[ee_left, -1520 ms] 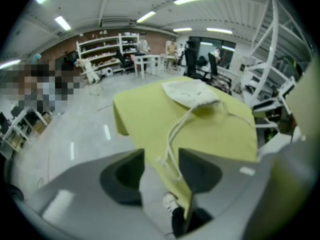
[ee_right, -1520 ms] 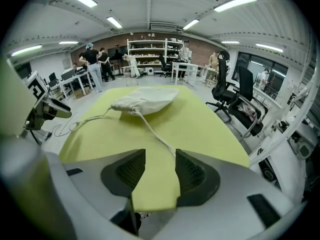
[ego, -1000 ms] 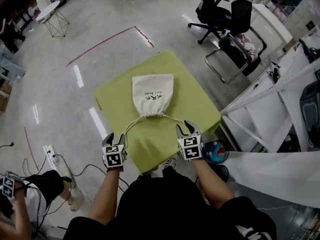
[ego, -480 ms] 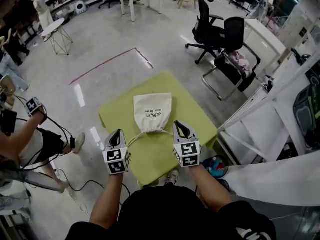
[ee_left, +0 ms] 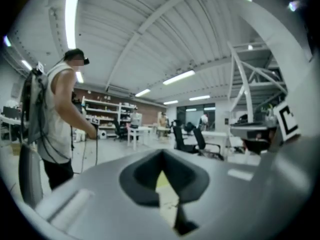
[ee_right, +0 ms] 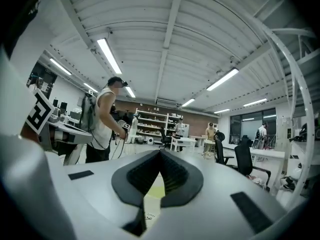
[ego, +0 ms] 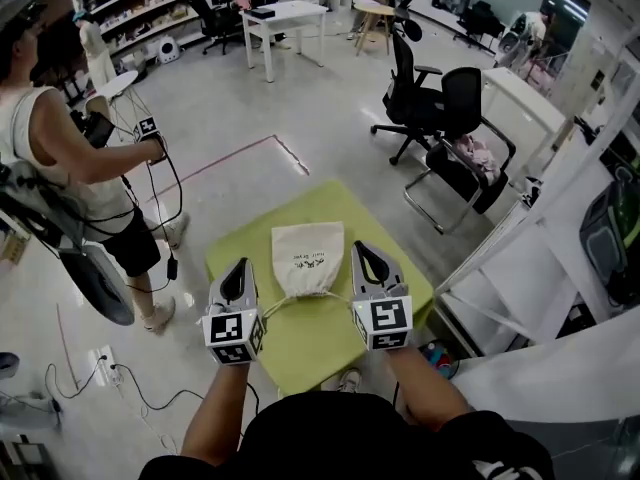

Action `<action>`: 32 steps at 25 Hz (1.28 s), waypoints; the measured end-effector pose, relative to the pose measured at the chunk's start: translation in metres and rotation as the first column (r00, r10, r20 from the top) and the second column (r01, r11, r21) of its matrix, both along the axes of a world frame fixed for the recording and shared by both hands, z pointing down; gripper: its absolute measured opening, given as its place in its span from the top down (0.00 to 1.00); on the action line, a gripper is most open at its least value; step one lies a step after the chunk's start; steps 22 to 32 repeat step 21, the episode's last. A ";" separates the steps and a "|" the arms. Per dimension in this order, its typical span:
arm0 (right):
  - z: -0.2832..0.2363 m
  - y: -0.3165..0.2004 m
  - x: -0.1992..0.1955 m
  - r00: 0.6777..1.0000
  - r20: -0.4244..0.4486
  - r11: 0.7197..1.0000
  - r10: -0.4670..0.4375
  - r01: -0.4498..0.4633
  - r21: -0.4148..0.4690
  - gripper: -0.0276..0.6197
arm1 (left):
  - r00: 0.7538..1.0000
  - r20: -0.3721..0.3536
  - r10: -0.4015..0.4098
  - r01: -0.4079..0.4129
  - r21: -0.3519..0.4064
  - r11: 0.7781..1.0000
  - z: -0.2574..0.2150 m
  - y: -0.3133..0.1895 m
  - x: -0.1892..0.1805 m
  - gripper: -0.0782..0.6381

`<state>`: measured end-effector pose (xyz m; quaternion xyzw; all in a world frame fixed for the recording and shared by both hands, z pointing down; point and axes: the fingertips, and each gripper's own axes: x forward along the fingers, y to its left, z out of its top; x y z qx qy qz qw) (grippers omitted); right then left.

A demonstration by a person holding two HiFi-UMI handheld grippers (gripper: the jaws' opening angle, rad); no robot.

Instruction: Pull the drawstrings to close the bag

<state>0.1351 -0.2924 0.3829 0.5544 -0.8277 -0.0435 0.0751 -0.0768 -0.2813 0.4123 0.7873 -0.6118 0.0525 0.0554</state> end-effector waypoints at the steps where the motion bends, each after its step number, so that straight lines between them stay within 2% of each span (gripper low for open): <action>1: -0.008 0.000 0.001 1.000 0.003 1.000 0.003 -0.003 0.016 0.95 | 1.000 -0.007 0.008 -0.008 0.019 1.000 -0.008 0.000 0.002 0.88; 8: -0.040 0.000 -0.004 0.999 0.052 0.995 -0.015 0.010 0.097 0.95 | 0.998 0.050 0.026 -0.032 0.122 0.992 -0.042 -0.001 0.008 0.88; 32: -0.045 0.001 -0.002 0.998 0.068 0.991 -0.009 0.000 0.134 0.95 | 0.999 0.032 0.013 -0.017 0.118 0.993 -0.040 0.000 0.016 0.88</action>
